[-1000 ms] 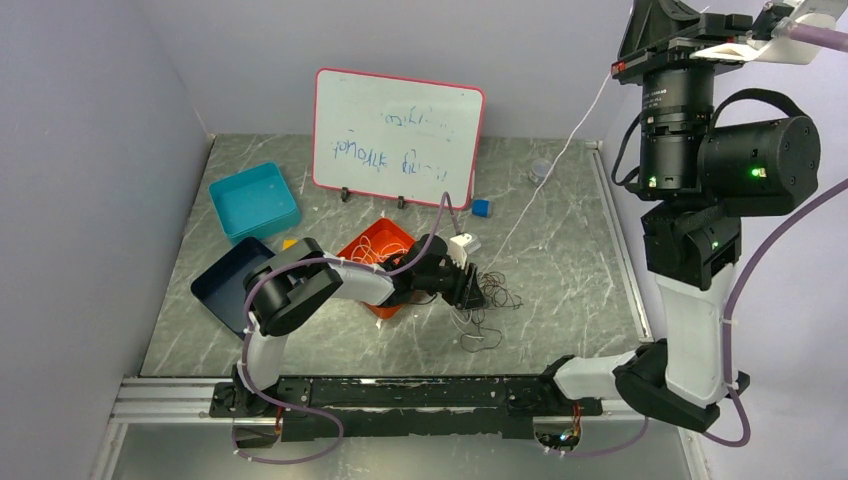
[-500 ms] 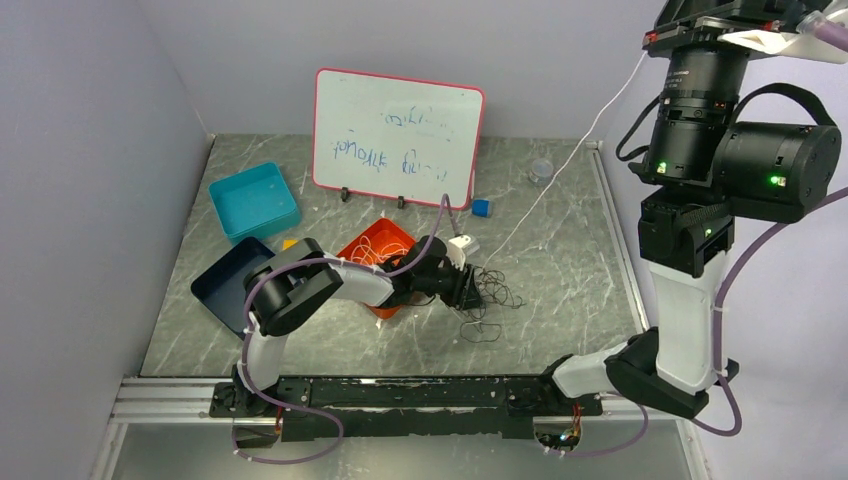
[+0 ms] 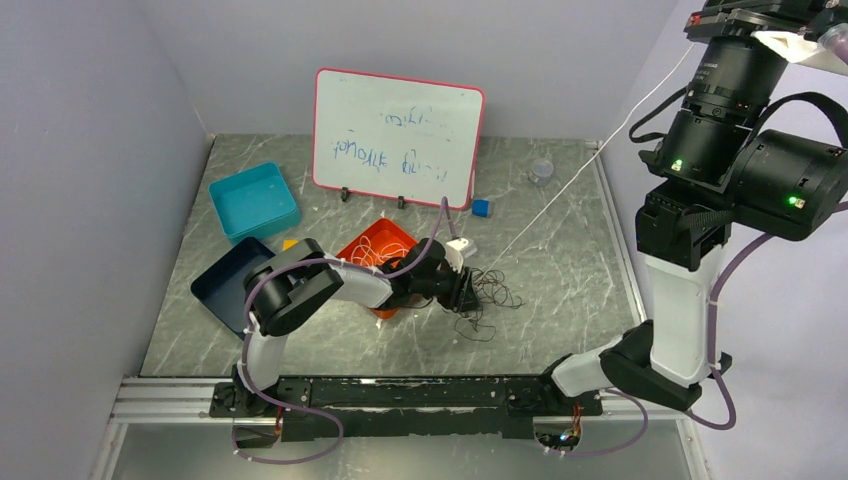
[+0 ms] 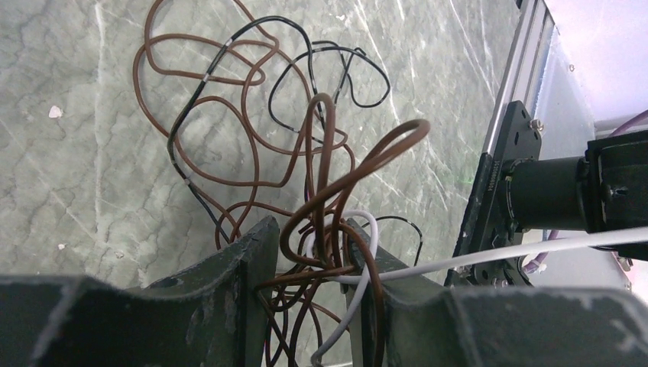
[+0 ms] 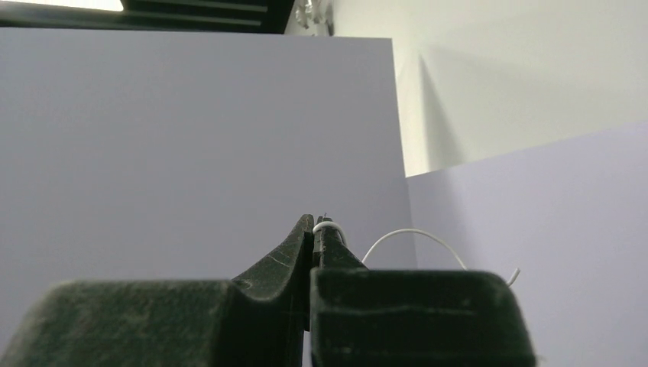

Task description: Untangle the cables

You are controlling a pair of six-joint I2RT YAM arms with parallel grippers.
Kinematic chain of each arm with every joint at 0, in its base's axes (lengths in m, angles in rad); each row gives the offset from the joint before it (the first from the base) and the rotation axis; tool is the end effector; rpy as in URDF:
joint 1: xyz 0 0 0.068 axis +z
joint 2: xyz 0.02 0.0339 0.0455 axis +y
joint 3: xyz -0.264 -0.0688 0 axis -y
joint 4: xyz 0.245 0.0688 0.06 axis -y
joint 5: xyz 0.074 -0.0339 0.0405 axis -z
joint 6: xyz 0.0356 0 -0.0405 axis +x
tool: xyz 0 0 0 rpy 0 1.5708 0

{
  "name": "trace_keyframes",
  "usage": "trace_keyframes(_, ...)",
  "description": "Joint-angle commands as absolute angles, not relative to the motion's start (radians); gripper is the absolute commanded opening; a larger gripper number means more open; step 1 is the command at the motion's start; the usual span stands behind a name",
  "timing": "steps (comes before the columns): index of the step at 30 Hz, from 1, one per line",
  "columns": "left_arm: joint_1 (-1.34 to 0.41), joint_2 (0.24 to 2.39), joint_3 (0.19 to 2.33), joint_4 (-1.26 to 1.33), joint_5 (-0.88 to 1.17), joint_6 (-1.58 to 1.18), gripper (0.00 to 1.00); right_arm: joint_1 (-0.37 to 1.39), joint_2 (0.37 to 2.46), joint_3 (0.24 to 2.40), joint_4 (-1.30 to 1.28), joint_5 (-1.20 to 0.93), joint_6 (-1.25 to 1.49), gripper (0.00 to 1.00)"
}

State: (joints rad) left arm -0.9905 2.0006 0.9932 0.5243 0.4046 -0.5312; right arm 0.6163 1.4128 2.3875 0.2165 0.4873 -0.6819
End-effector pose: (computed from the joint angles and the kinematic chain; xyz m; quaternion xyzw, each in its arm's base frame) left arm 0.2109 -0.3473 0.1288 0.2921 0.7926 -0.4740 0.2486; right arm 0.0957 0.0473 0.7086 0.0781 0.2891 -0.0767 0.9510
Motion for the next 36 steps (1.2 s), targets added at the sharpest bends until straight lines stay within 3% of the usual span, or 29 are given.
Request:
trace_keyframes(1,-0.999,1.981,0.968,0.516,0.384,-0.523,0.41,0.614,1.423,2.423,0.314,0.497,-0.82,0.0)
trace_keyframes(13,-0.999,1.969,0.94,0.499,0.359,-0.526,0.39,0.641,1.424,2.462,0.438,0.472,-1.007,0.0)
trace_keyframes(15,-0.999,1.967,0.94,0.489,0.351,-0.53,0.32,0.657,1.408,2.441,0.447,0.485,-1.014,0.0)
trace_keyframes(19,-0.999,1.947,0.943,0.452,0.331,-0.538,0.09,0.692,1.341,2.28,0.503,0.554,-1.04,0.0)
trace_keyframes(25,-1.0,1.86,0.926,0.344,0.287,-0.533,0.07,0.707,1.259,1.978,0.575,0.741,-1.03,0.0)
trace_keyframes(30,-1.01,1.775,0.889,0.249,0.246,-0.514,0.07,0.679,1.265,1.828,0.488,0.872,-0.924,0.0)
trace_keyframes(36,-1.025,1.721,0.854,0.195,0.222,-0.505,0.07,0.384,1.327,1.763,0.039,0.743,-0.443,0.0)
